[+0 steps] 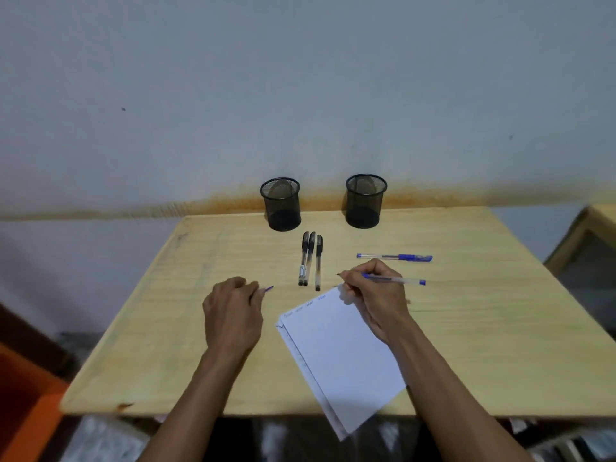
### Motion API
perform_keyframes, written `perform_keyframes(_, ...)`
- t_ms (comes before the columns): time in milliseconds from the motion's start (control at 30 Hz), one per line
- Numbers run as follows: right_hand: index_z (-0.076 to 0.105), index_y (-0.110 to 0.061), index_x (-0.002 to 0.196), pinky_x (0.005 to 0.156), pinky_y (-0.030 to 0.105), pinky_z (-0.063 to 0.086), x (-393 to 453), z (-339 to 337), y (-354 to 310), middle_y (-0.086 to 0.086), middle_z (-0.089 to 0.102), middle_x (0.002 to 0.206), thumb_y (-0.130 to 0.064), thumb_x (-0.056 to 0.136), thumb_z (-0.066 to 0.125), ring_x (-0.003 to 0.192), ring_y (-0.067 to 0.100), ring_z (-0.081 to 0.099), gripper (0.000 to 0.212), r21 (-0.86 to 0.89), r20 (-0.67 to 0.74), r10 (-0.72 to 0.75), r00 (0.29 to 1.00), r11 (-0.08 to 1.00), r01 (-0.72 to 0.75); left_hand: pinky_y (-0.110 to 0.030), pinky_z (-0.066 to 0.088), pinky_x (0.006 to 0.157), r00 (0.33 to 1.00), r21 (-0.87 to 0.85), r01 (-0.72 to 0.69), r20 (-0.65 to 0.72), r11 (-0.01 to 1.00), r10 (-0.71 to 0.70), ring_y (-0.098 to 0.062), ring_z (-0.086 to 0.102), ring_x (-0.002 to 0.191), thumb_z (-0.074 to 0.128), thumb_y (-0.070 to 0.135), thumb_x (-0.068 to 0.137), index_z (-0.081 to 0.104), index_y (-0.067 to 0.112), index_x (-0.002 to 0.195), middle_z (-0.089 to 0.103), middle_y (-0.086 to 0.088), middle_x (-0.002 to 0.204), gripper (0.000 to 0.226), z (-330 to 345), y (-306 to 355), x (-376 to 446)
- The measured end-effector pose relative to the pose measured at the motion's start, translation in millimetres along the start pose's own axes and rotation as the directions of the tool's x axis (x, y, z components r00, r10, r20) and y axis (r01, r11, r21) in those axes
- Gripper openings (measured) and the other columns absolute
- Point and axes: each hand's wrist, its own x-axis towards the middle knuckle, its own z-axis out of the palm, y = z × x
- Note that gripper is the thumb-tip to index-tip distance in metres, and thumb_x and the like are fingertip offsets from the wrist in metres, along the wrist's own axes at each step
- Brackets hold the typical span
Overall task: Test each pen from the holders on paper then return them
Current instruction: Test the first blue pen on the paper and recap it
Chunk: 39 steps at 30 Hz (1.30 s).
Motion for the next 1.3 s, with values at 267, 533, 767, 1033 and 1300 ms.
perform_keyframes(267, 0.076, -0.006, 0.09, 0.074, 0.028, 0.061, -25.6, 12.8, -36.2, 0.007, 0.08, 0.086, 0.002, 0.079, 0.082, 0.078, 0.019, 0.074, 0.015, -0.119, 0.044, -0.113, 0.993, 0.986, 0.117, -0.029, 0.044, 0.084, 0.995, -0.447, -0.057, -0.097, 0.893, 0.015, -0.012, 0.057, 0.099, 0.063, 0.027, 0.093, 0.075, 0.024, 0.1, 0.064, 0.014, 0.095, 0.015, -28.7, 30.0, -17.5)
perform_keyframes(533, 0.073, -0.009, 0.09, 0.068, 0.026, 0.062, -80.4, 21.9, -56.0, 0.005, 0.08, 0.083, -0.006, 0.079, 0.083, 0.083, 0.017, 0.077, 0.015, -0.157, 0.106, -0.148, 0.983, 0.974, 0.163, -0.012, 0.046, 0.077, 0.986, -0.665, -0.161, -0.147, 0.73, 0.083, -0.008, 0.066, 0.094, 0.074, 0.012, 0.086, 0.076, 0.027, 0.097, 0.07, 0.015, 0.093, 0.019, -61.0, 57.8, -42.8)
perform_keyframes(767, 0.077, -0.017, 0.087, 0.065, 0.025, 0.058, -84.7, 23.5, -61.2, -0.009, 0.077, 0.084, -0.022, 0.083, 0.079, 0.084, 0.007, 0.072, 0.007, -0.355, 0.188, -0.249, 0.95, 0.885, 0.302, -0.028, 0.05, 0.083, 0.966, -0.636, -0.254, -0.199, 0.729, 0.163, -0.011, 0.063, 0.099, 0.068, 0.023, 0.086, 0.075, 0.029, 0.096, 0.071, 0.019, 0.096, 0.013, -64.0, 56.3, -45.2)
perform_keyframes(1033, 0.077, -0.027, 0.084, 0.064, 0.021, 0.052, -82.6, 25.2, -56.7, -0.013, 0.074, 0.086, -0.031, 0.076, 0.082, 0.081, 0.005, 0.067, 0.011, -0.426, 0.259, -0.276, 0.925, 0.827, 0.366, -0.044, 0.052, 0.081, 0.946, -0.628, -0.324, -0.225, 0.708, 0.234, -0.013, 0.064, 0.099, 0.062, 0.035, 0.089, 0.074, 0.029, 0.098, 0.07, 0.02, 0.098, 0.016, -70.4, 61.2, -47.1)
perform_keyframes(1300, 0.077, -0.015, 0.084, 0.067, 0.023, 0.052, -85.1, 28.2, -50.1, 0.0, 0.075, 0.081, -0.021, 0.079, 0.082, 0.075, 0.012, 0.065, 0.01, -0.328, 0.222, -0.332, 0.917, 0.86, 0.391, -0.016, 0.046, 0.08, 0.924, -0.617, -0.381, -0.27, 0.689, 0.269, -0.01, 0.064, 0.093, 0.061, 0.027, 0.089, 0.077, 0.015, 0.096, 0.07, 0.01, 0.092, 0.021, -78.5, 71.2, -47.3)
